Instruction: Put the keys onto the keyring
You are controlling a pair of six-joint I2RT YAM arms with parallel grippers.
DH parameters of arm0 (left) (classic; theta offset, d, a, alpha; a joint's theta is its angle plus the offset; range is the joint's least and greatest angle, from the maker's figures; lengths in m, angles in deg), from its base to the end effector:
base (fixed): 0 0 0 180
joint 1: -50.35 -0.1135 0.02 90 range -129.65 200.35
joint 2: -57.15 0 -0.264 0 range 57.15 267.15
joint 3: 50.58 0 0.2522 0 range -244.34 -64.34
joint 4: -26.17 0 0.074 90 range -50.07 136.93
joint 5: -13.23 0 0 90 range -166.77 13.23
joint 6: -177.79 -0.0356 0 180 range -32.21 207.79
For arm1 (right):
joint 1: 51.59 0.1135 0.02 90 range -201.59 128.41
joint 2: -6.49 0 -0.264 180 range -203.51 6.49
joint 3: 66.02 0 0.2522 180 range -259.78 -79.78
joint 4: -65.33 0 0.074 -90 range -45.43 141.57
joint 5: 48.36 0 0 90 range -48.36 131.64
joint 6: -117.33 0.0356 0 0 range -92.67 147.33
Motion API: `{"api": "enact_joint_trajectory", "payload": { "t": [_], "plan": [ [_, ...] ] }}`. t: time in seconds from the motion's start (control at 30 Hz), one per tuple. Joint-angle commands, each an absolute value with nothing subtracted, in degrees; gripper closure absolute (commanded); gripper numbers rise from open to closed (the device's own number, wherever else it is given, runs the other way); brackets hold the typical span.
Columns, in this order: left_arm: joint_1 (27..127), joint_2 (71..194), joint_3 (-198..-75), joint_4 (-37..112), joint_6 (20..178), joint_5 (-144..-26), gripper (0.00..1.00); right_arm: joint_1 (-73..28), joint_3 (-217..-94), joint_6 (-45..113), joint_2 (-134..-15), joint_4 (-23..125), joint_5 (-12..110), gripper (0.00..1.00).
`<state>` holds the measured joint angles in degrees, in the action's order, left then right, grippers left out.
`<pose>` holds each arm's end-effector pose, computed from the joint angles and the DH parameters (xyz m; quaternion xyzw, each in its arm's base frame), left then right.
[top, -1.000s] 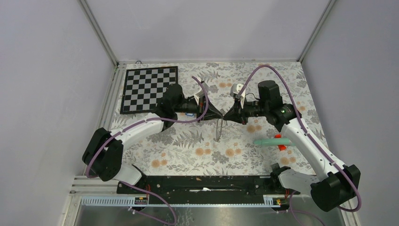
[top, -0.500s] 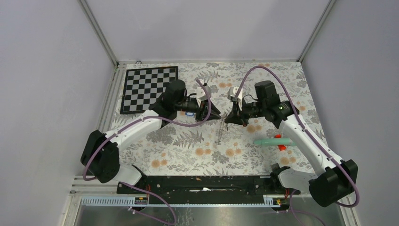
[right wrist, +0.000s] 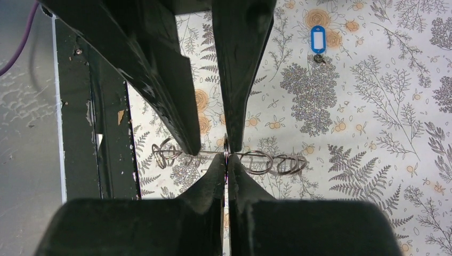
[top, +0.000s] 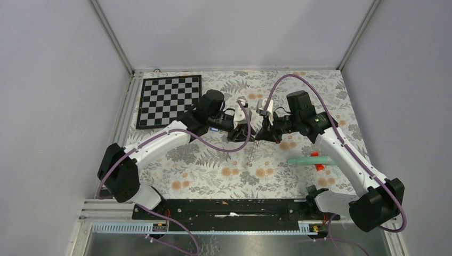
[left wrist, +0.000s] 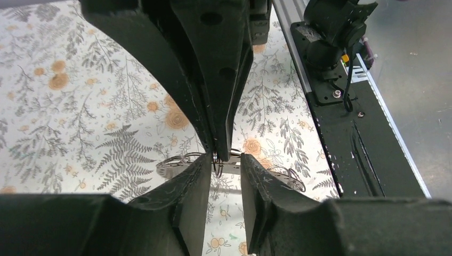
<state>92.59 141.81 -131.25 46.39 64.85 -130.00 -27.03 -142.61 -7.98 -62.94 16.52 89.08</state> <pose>0.2281 -0.2456 0.3197 0.6093 0.5014 -0.4522 0.4156 0.2172 0.1281 0.3269 -0.5596 0.6416 0.3303 0.4077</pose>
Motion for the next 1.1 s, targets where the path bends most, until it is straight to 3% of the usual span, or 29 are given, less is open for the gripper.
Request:
{"api": "enact_joint_trajectory", "payload": {
  "t": [0.0,0.33,1.07],
  "plan": [
    [93.2,143.4,-134.0,46.0,63.0,-129.3,0.69,-26.4,-144.4,-7.8,-62.3,17.7,89.9,1.0],
    [93.2,143.9,-134.1,45.5,63.7,-129.3,0.85,-26.4,-142.9,-7.8,-61.6,18.2,90.0,1.0],
    [92.3,140.3,-131.3,44.3,64.6,-130.4,0.74,-26.4,-141.7,-8.7,-60.3,17.4,89.9,1.0]
  ]
}}
